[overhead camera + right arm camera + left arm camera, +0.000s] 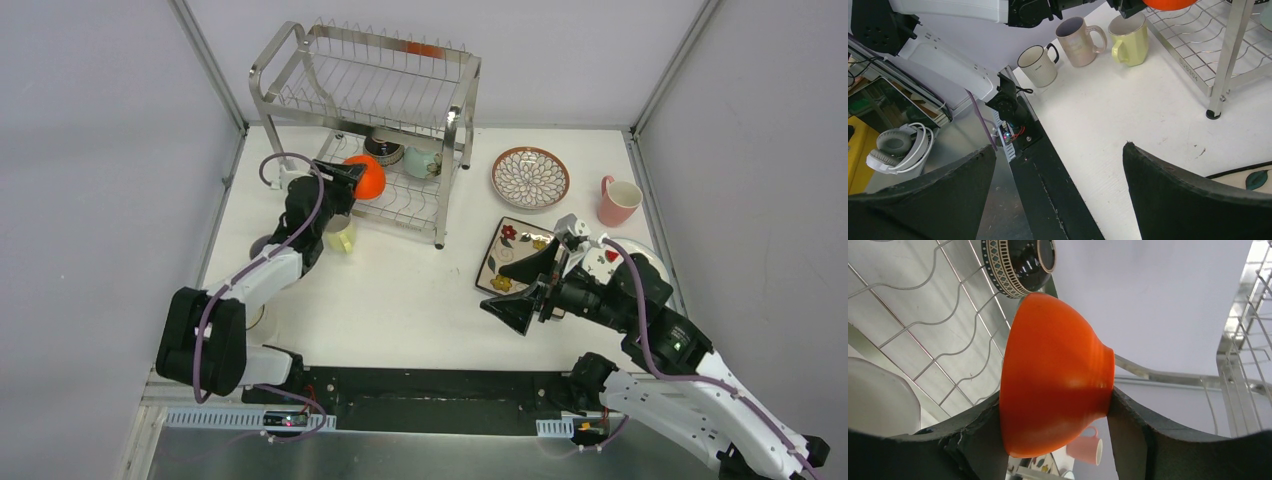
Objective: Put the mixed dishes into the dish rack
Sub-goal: Turn the bowl upside down on the dish rack.
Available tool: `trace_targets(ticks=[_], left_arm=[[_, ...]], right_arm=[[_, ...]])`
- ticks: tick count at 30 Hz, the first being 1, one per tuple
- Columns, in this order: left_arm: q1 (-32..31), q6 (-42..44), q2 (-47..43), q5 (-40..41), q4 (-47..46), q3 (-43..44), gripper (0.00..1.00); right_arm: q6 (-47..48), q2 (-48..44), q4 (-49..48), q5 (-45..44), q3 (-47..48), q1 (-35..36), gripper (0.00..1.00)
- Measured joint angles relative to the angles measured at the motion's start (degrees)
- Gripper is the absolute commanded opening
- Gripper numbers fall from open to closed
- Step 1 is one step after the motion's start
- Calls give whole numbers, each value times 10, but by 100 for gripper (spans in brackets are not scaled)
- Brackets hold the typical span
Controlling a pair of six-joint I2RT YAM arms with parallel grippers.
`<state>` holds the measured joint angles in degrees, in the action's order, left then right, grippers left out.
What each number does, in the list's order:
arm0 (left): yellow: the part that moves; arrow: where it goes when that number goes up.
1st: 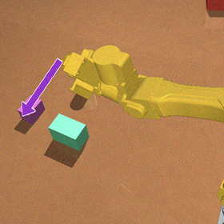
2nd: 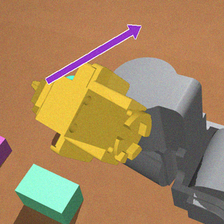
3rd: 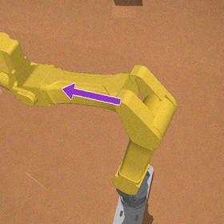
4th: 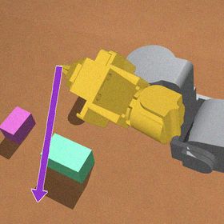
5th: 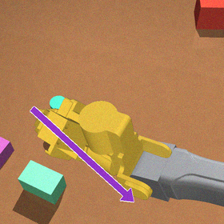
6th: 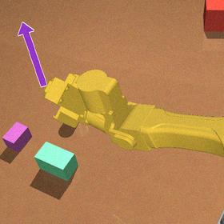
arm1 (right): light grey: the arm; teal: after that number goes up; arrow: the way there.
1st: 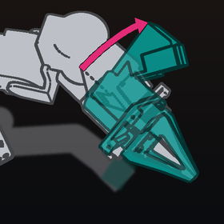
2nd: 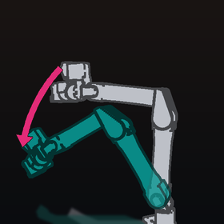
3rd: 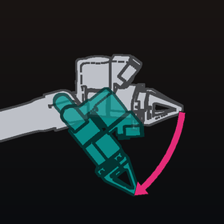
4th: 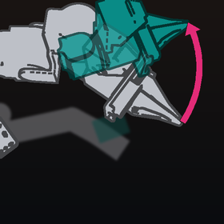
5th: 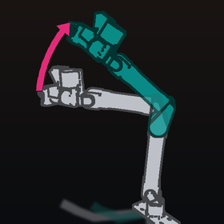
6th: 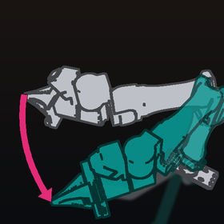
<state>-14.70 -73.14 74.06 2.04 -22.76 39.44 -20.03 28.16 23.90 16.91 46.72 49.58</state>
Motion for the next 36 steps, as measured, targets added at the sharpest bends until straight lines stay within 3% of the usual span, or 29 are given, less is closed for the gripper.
trace_targets(ticks=[19,36], left_arm=[[-8,-26,140,85,-104,61,35],[-6,-36,210,119,-113,100,36]], right_arm=[[0,-13,1,0,-9,0,100],[-5,-38,3,-14,-24,0,100]])
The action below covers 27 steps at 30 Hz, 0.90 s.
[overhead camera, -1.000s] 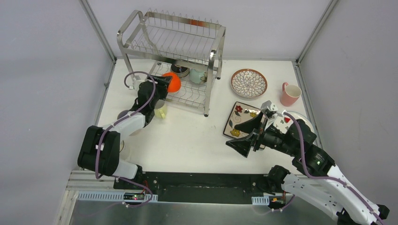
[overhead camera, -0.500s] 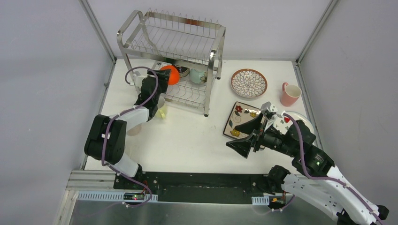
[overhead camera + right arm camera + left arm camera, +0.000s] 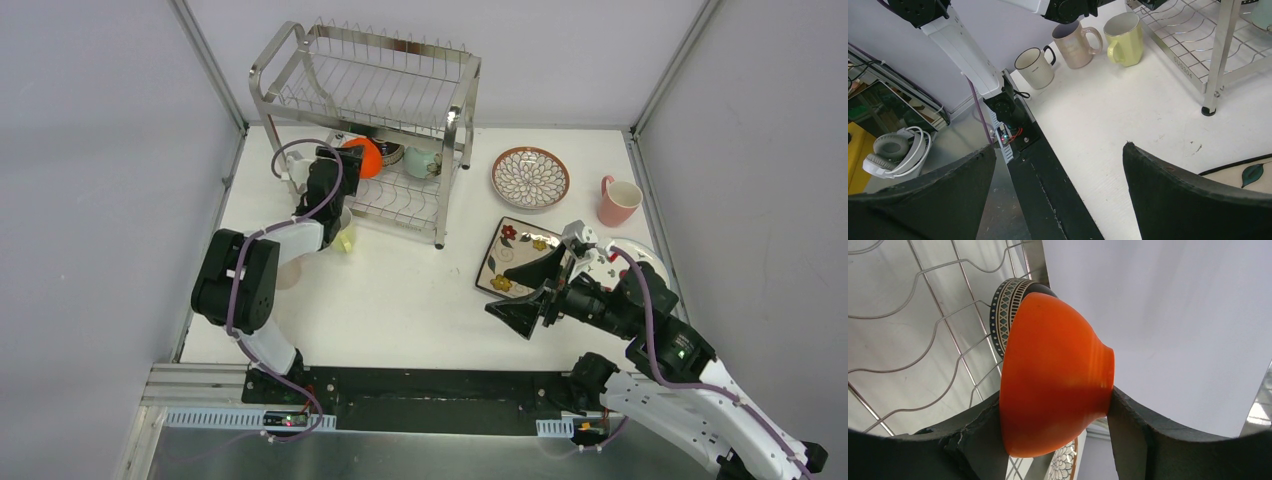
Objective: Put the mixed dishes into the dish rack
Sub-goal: Turn the bowl upside down on the dish rack.
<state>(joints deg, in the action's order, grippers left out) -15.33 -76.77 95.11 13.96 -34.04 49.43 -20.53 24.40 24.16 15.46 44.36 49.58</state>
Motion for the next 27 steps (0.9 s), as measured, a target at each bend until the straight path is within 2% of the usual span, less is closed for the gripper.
trace_targets(ticks=[15,27], left_arm=[[4,17,24,41,15,41,41],[17,31,40,56,25,52,40]], right_arm=[[2,-37,35,-28,0,-1,100],[9,-28,66,-42,6,-1,100]])
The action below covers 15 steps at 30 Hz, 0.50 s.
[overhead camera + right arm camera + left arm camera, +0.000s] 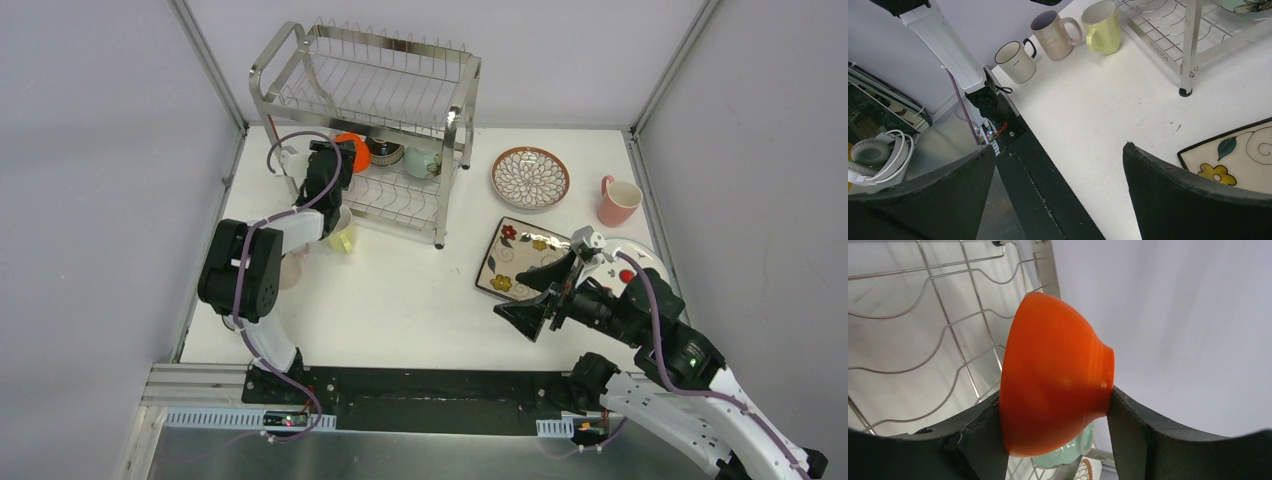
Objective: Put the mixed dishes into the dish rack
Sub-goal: Turn the bowl upside down on the dish rack.
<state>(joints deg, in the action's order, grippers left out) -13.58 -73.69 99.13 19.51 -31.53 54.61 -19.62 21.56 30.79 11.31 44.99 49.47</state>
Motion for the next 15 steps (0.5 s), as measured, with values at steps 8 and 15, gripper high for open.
trace_targets(ticks=[8,15], left_arm=[[6,0,38,-3,5,1,40],[10,9,48,-6,11,9,41]], right_arm=[[-1,8,0,-4,1,0,100],[0,18,0,-11,3,0,100]])
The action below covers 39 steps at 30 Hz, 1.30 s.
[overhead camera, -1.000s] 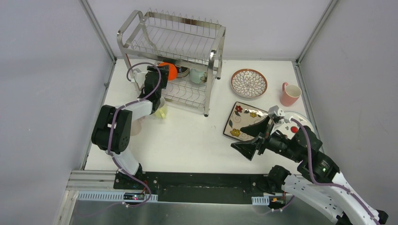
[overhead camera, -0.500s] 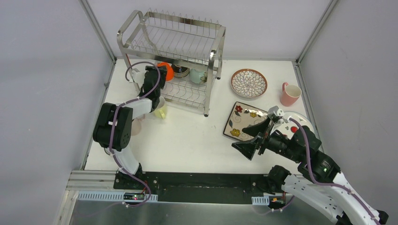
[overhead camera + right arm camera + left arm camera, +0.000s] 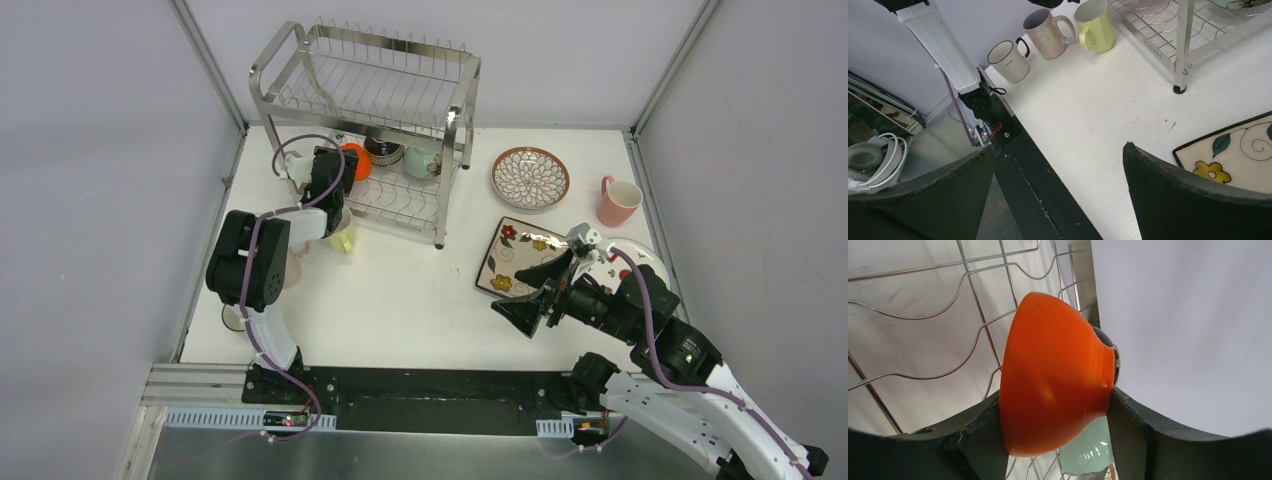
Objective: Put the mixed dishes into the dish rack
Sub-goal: Turn the bowl upside down on the dish rack.
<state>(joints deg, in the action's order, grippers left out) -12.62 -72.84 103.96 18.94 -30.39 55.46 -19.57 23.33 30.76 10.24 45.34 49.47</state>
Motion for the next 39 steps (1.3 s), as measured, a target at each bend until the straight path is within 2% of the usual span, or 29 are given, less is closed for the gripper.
trace_targets(ticks=[12,15,18,39], left_arm=[[-1,-15,19,-10,77,45,59],[-1,-21,18,-9,104,58,72],[-1,-25,15,-9,135,68,94],[-1,-28,-34,26,283,87,99]], right_arm=[[2,-2,8,-28,7,0,100],[2,-3,10,-32,7,0,100],[2,-7,11,-34,7,0,100],[12,-15,38,-36,36,0,100]])
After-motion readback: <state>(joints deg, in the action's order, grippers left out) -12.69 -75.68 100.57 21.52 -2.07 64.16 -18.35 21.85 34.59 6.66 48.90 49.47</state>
